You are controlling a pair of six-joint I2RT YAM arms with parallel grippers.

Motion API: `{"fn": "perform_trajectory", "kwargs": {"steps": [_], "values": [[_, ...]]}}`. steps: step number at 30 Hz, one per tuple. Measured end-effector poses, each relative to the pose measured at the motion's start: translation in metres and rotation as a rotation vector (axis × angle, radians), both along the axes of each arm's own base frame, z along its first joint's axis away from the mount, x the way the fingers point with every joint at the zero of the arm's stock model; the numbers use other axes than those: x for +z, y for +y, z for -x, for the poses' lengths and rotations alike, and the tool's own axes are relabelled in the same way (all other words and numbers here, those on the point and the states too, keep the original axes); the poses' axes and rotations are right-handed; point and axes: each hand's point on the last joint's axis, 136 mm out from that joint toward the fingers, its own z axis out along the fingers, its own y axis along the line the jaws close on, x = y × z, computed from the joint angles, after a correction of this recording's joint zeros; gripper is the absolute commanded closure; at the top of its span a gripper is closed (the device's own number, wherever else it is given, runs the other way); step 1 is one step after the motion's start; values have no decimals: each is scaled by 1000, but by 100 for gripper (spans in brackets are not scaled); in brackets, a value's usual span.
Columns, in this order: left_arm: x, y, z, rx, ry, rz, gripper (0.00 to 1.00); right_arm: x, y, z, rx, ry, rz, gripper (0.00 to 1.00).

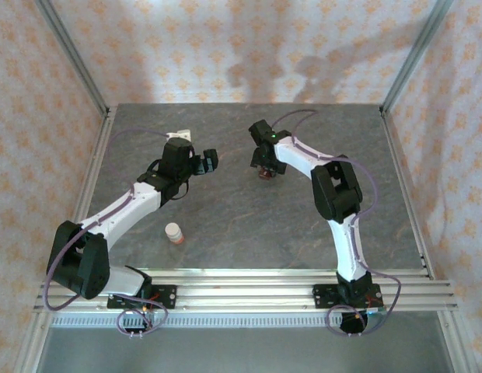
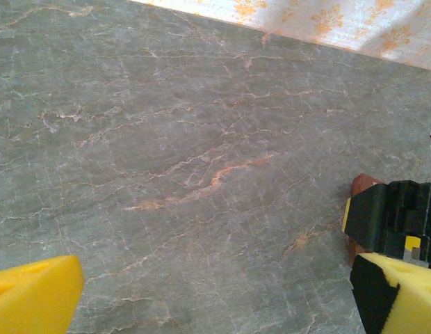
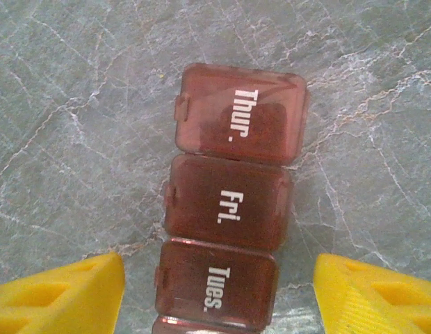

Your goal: Sort the pills into containers

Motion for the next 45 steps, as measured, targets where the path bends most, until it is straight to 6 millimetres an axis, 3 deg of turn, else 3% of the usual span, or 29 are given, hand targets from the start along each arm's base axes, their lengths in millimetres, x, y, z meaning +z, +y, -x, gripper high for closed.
{"fn": "perform_trajectory", "kwargs": {"steps": [8,21,34,40,45], "values": [[0,0,0,8,2,12,0,-5,-1,2,-1,13,9,40],[0,-3,1,-2,8,31,0,-7,1,3,12,22,1,39],[0,-3,1,5,11,44,0,-18,-1,7,29,45,20,56],[-1,-6,2,-2,17,61,0,-17,-2,8,55,24,15,59],[-1,-9,2,6,28,106,0,-15,-2,23,117,13,-11,61]]}}
